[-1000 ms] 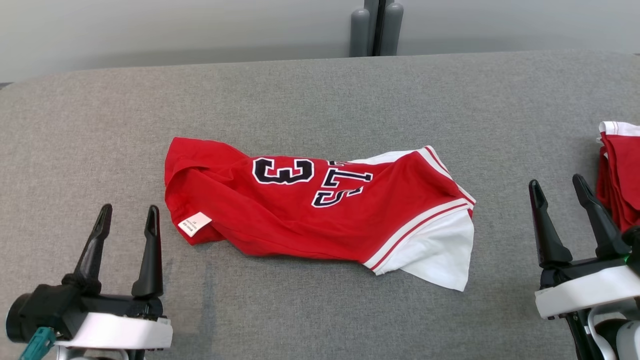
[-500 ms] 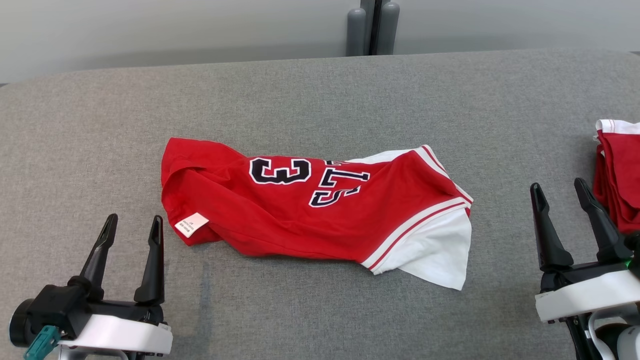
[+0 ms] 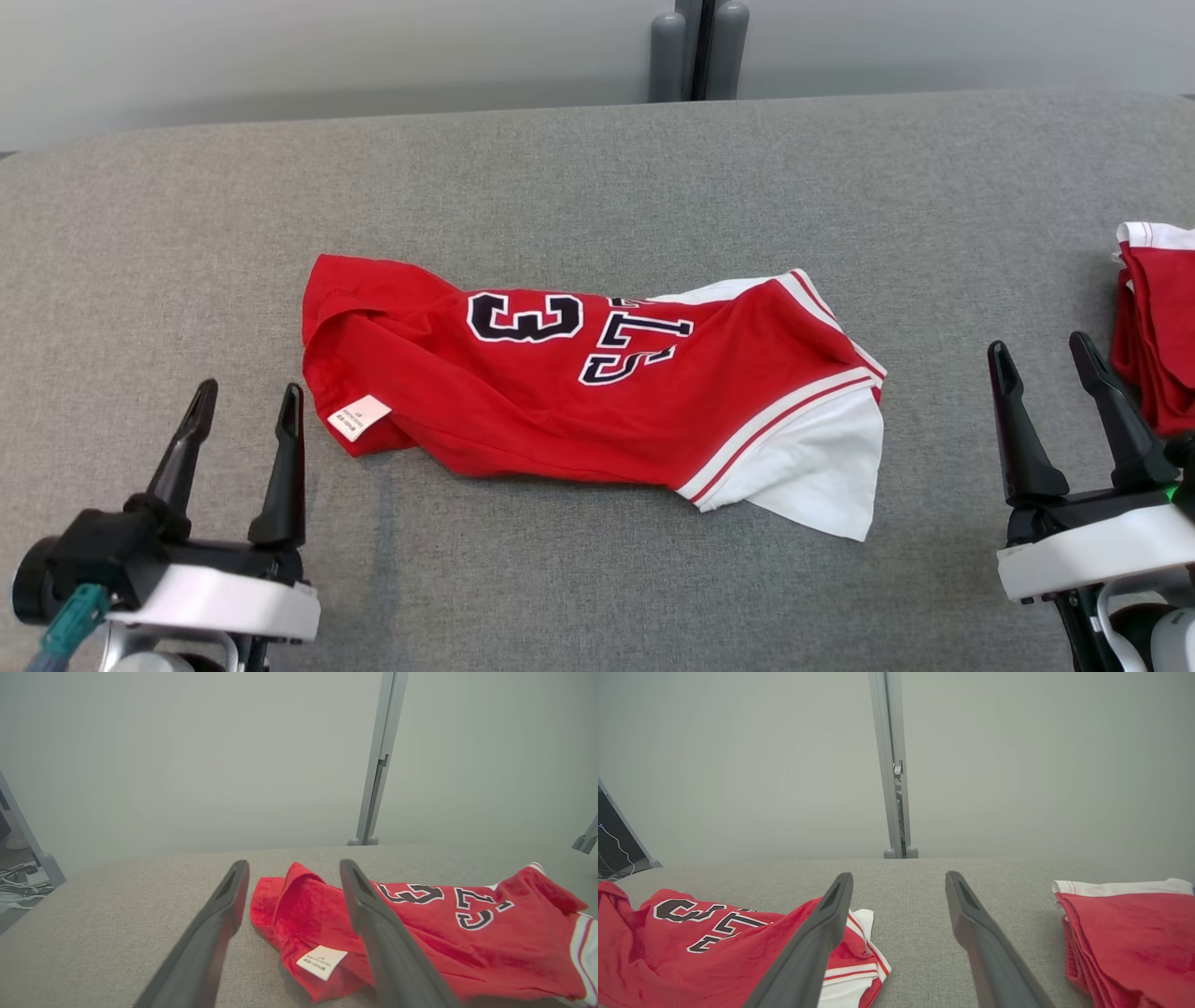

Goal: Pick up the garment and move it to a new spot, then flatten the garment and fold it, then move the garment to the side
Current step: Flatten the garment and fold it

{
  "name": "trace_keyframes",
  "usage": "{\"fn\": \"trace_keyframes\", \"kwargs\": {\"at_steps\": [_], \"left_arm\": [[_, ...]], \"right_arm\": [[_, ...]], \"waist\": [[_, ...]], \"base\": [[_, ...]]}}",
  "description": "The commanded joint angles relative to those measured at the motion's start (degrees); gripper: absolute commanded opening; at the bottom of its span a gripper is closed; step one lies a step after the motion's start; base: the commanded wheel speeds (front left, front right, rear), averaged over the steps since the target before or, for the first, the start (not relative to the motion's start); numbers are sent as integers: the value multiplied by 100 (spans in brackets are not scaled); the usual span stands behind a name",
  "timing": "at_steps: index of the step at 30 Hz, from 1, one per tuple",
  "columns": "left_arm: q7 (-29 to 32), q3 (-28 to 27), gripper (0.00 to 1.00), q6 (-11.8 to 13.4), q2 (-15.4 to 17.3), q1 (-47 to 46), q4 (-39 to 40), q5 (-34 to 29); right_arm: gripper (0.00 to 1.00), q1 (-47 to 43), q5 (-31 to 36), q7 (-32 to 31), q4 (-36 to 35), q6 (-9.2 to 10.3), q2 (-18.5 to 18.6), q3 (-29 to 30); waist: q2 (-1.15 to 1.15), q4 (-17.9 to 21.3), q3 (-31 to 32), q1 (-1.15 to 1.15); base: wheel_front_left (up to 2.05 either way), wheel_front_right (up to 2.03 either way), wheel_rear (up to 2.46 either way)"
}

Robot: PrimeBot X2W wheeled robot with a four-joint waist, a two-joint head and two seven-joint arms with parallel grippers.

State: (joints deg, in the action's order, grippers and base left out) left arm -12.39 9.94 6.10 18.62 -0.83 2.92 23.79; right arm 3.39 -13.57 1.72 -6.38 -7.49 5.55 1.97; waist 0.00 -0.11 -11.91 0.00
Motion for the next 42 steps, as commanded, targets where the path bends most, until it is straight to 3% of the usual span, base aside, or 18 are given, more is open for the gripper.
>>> {"fn": "trace_keyframes", "kwargs": {"at_steps": [1, 12, 21, 23, 25, 26, 28, 36, 42], "left_arm": [[7, -17, 100, 0, 30, -152, 2, 13], [1067, 124, 100, -367, 156, -904, -856, 513], [1584, 89, 99, -640, 191, -1120, -1454, 1005], [1670, 80, 54, -679, 212, -1173, -1510, 1091], [1774, 84, 32, -686, 220, -1182, -1574, 1144], [1798, 81, 29, -708, 232, -1188, -1582, 1175], [1766, 58, 0, -703, 241, -1199, -1610, 1198], [1573, 101, 0, -746, 299, -1293, -1567, 1089], [1518, 129, 0, -684, 339, -1275, -1434, 1018]], "right_arm": [[100, 27, -3, 12, -21, -2, 10, 28], [100, 201, -57, 58, 49, -2, -3, -161], [100, 209, -116, 152, 171, -2, -41, -187], [100, 226, -115, 168, 193, -2, -47, -196], [100, 252, -123, 188, 214, -2, -52, -201], [100, 260, -130, 198, 223, -2, -56, -204], [100, 269, -133, 200, 241, -2, -58, -205], [100, 119, -139, 123, 320, -2, -57, -271], [100, -251, -183, -63, 534, -2, -84, -730]], "waist": [[0, -11, -29, 0], [0, 182, -361, 0], [0, 345, -513, 0], [0, 370, -536, 0], [0, 390, -556, 0], [0, 398, -566, 0], [0, 409, -584, 0], [0, 398, -615, 0], [0, 337, -686, 0]], "base": [[0, 0, 0], [0, 0, 0], [0, 0, 0], [0, 0, 0], [0, 0, 0], [0, 0, 0], [0, 0, 0], [0, 0, 0], [0, 0, 0]]}}
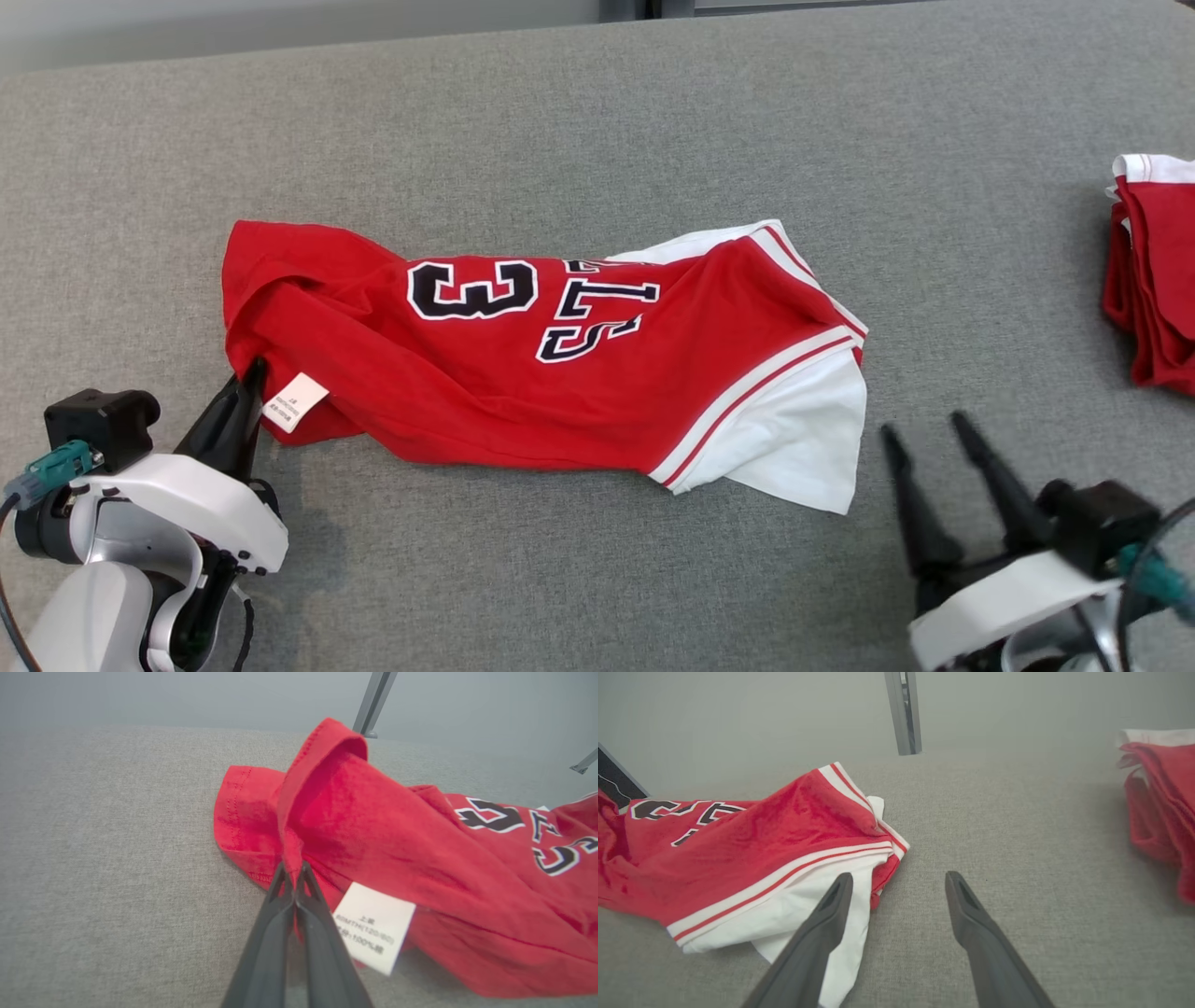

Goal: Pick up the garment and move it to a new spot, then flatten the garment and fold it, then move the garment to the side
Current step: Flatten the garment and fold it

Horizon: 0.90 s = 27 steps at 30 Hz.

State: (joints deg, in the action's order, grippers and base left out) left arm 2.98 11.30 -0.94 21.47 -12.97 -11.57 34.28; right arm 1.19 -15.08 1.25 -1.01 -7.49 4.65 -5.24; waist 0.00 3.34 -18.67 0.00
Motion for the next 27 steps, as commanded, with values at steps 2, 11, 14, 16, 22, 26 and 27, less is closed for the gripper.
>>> {"fn": "trace_keyframes", "kwargs": {"at_steps": [2, 11, 14, 16, 22, 26, 27], "left_arm": [[-35, -5, 0, 44, 57, -67, 60, -41], [-210, 23, 0, 51, 57, -178, 186, -112], [-336, 4, 0, 58, 81, -186, 259, -159], [-479, -37, 0, 95, 95, -193, 356, -200], [-732, -150, 0, 202, 221, -208, 802, -346], [-722, -198, 0, 301, 335, -272, 1186, -467], [-726, -221, 0, 318, 371, -308, 1292, -494]], "right_arm": [[100, -127, -115, -52, 122, -2, -13, -211], [99, 153, -123, 29, 1071, -2, -46, -815], [0, 270, -155, 166, 1164, -2, -19, -871], [0, 325, -71, 237, 1141, -2, 55, -783], [0, 580, 78, 478, 622, -2, 274, -480], [0, 876, 131, 529, 145, -1, 391, -179], [0, 962, 170, 512, 13, -1, 416, -98]], "waist": [[0, -20, -48, 0], [0, -104, -185, 0], [0, -145, -202, 0], [0, -153, -203, 0], [0, -109, -155, 0], [0, -58, -69, 0], [0, -43, -45, 0]], "base": [[0, 0, 0], [0, 0, 0], [0, 0, 0], [0, 0, 0], [0, 0, 0], [0, 0, 0], [0, 0, 0]]}}
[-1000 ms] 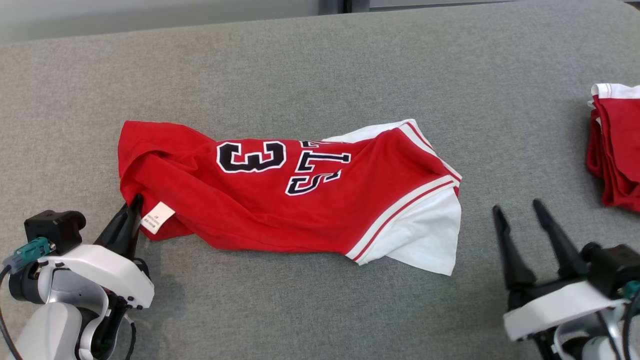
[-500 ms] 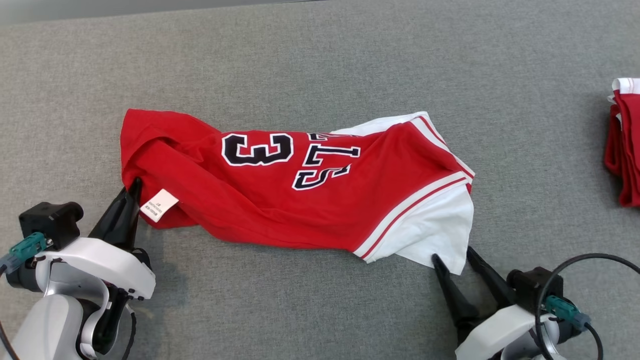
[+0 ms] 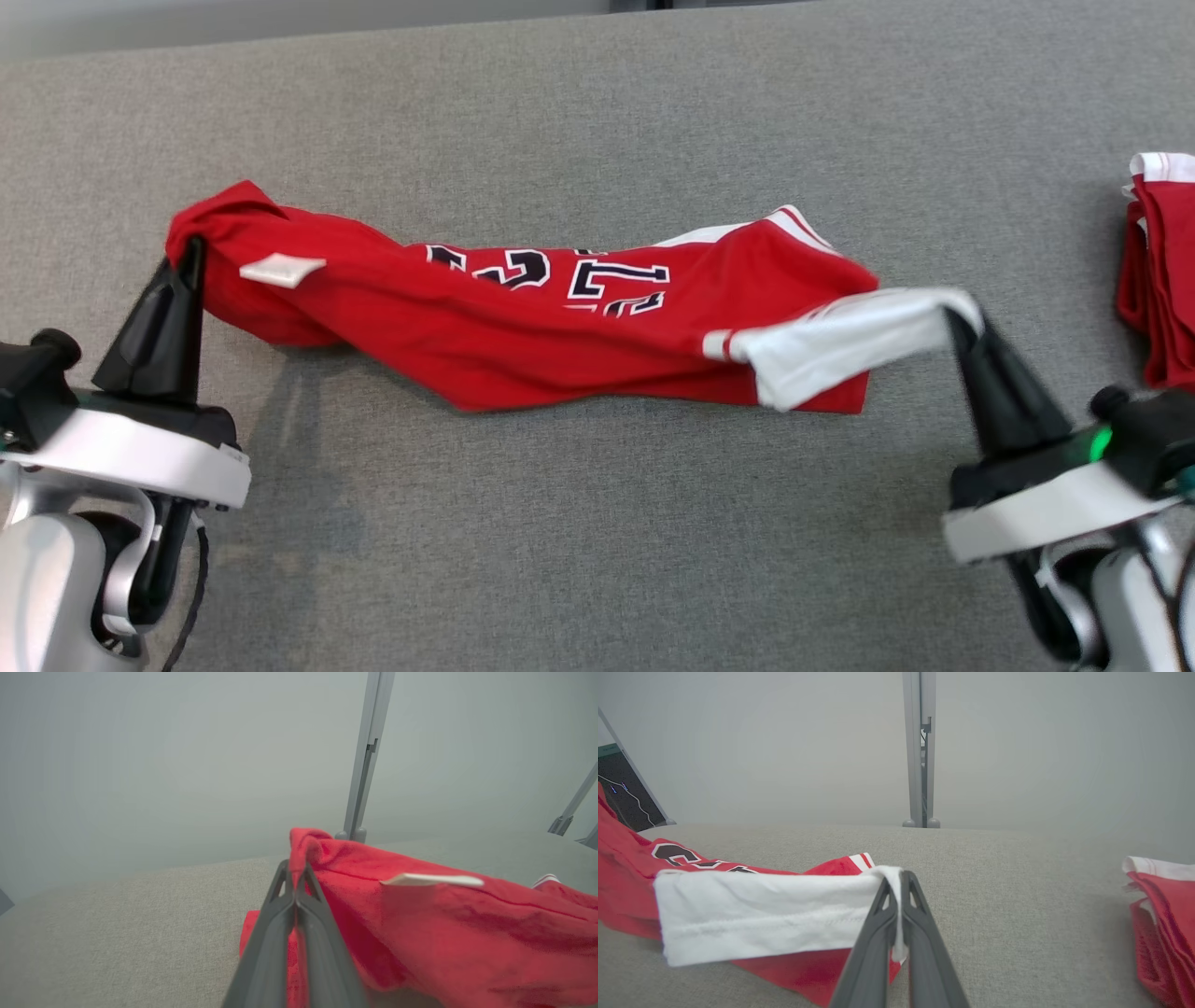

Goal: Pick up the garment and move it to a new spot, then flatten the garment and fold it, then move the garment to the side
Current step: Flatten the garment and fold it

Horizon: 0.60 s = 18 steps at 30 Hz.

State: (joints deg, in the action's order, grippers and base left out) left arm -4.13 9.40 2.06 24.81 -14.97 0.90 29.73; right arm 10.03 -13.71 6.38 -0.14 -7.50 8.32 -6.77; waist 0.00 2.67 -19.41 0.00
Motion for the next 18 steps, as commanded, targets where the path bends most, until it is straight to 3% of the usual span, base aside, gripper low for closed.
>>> {"fn": "trace_keyframes", "kwargs": {"at_steps": [1, 18], "left_arm": [[-7, -54, 0, 47, 79, -146, 158, -70], [394, -280, 0, 253, 600, -1245, 1643, -444]], "right_arm": [[0, 197, 61, 2, -198, 0, 64, 162], [0, 2725, 116, -475, -1639, 0, 880, 1123]], "waist": [[0, 41, 50, 0], [0, -31, 520, 0]], "base": [[0, 0, 0], [0, 0, 0]]}}
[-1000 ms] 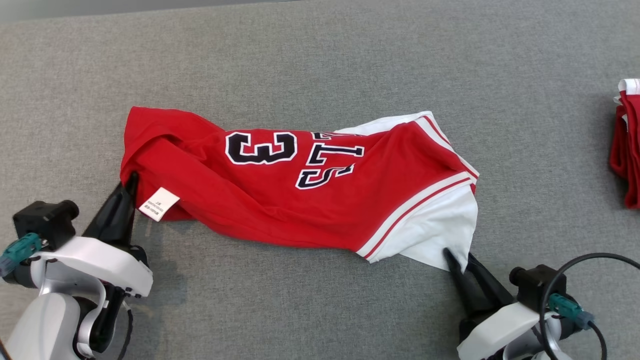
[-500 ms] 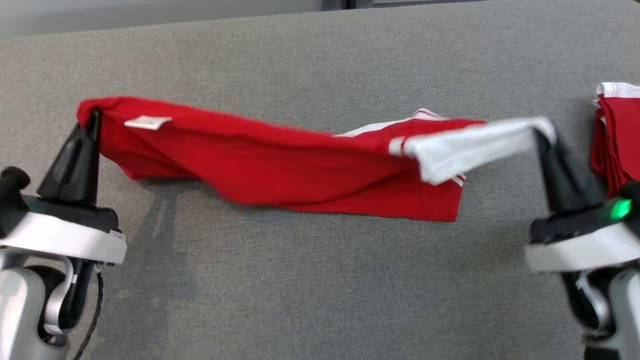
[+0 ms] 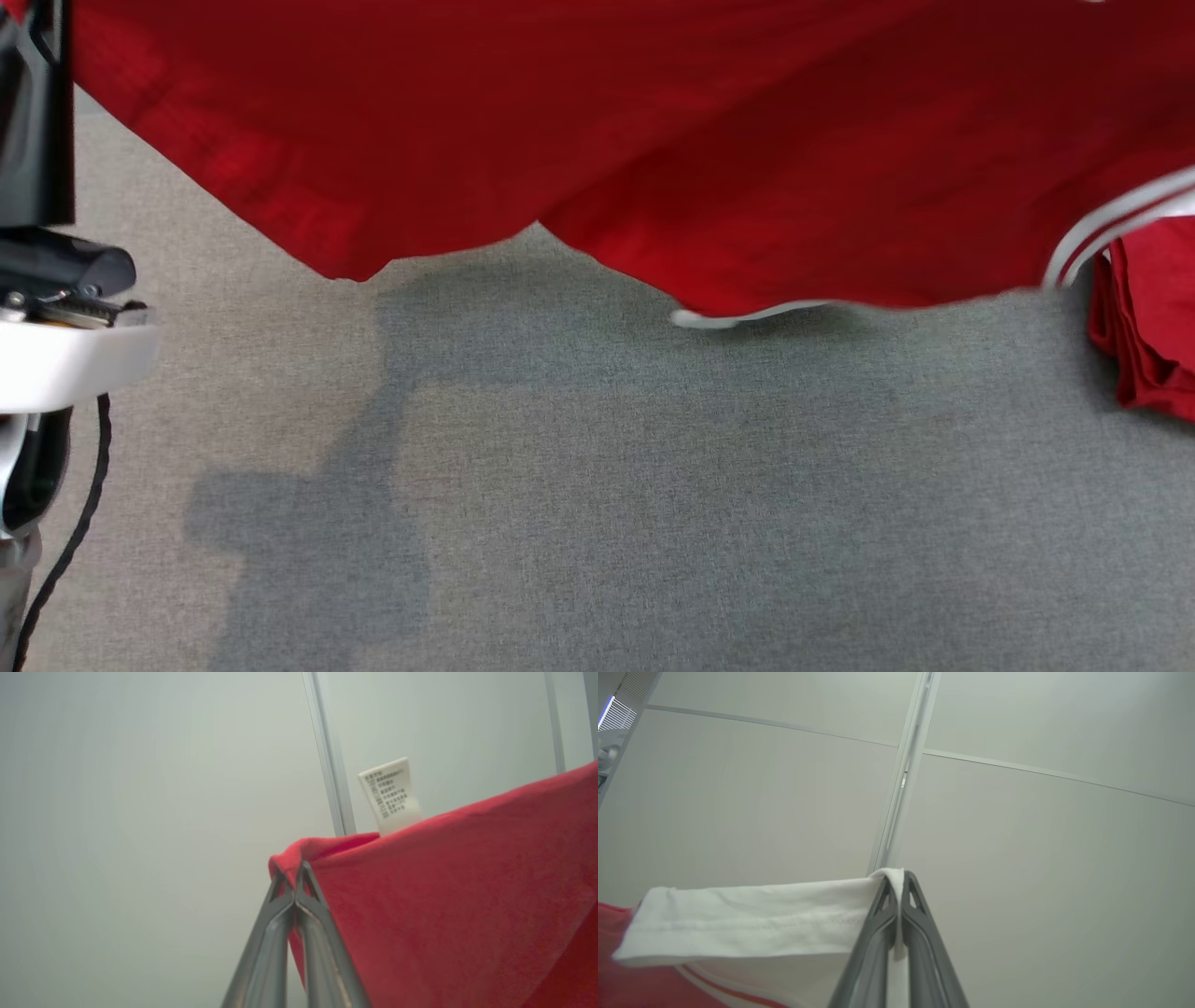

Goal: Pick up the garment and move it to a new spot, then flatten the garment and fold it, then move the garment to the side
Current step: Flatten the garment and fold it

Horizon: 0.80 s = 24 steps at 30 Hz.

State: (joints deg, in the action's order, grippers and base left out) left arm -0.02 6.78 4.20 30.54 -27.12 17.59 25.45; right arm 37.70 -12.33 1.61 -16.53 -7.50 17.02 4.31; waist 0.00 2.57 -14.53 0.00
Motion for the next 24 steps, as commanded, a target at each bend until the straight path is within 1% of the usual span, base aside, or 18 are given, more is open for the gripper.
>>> {"fn": "trace_keyframes", "kwargs": {"at_steps": [1, 5, 9, 12, 14, 16, 18, 21, 23, 24], "left_arm": [[3, -21, 0, 39, 33, -89, 25, 4], [77, -72, 0, 73, 41, -210, 120, 65], [4, -130, 0, 141, -27, -259, 64, 132], [-65, -169, 0, 114, -97, -296, -61, 242], [-128, -178, 0, 58, -123, -391, -179, 299], [-192, -143, 0, 28, -98, -534, -342, 227], [-253, -46, 0, -69, -186, -762, -570, 280], [-365, 89, 0, -216, -251, -1286, -1008, 253], [-478, 242, 0, -326, -296, -1697, -1384, 112], [-552, 314, 0, -379, -372, -1955, -1557, 95]], "right_arm": [[0, 51, -44, -50, -25, 0, 55, 34], [0, 305, -169, -211, -25, 0, 79, 46], [0, 384, -338, -236, 95, 0, -33, 178], [0, 451, -474, -240, 303, 0, -105, 226], [0, 571, -590, -237, 491, 0, -112, 213], [0, 749, -705, -220, 722, 0, -92, 170], [0, 981, -831, -203, 1036, 0, -80, 36], [0, 1548, -988, -216, 1536, 0, -29, -200], [0, 1991, -1064, -142, 1935, 0, -18, -376], [0, 2252, -1073, -87, 2160, 0, -25, -429]], "waist": [[0, -32, 71, 0], [0, -37, 155, 0], [0, -31, 143, 0], [0, -22, 56, 0], [0, -16, -39, 0], [0, -13, -153, 0], [0, -13, -231, 0], [0, -18, -436, 0], [0, -38, -569, 0], [0, -51, -640, 0]], "base": [[0, 0, 0], [0, 0, 0], [0, 0, 0], [0, 0, 0], [0, 0, 0], [0, 0, 0], [0, 0, 0], [0, 0, 0], [0, 0, 0], [0, 0, 0]]}}
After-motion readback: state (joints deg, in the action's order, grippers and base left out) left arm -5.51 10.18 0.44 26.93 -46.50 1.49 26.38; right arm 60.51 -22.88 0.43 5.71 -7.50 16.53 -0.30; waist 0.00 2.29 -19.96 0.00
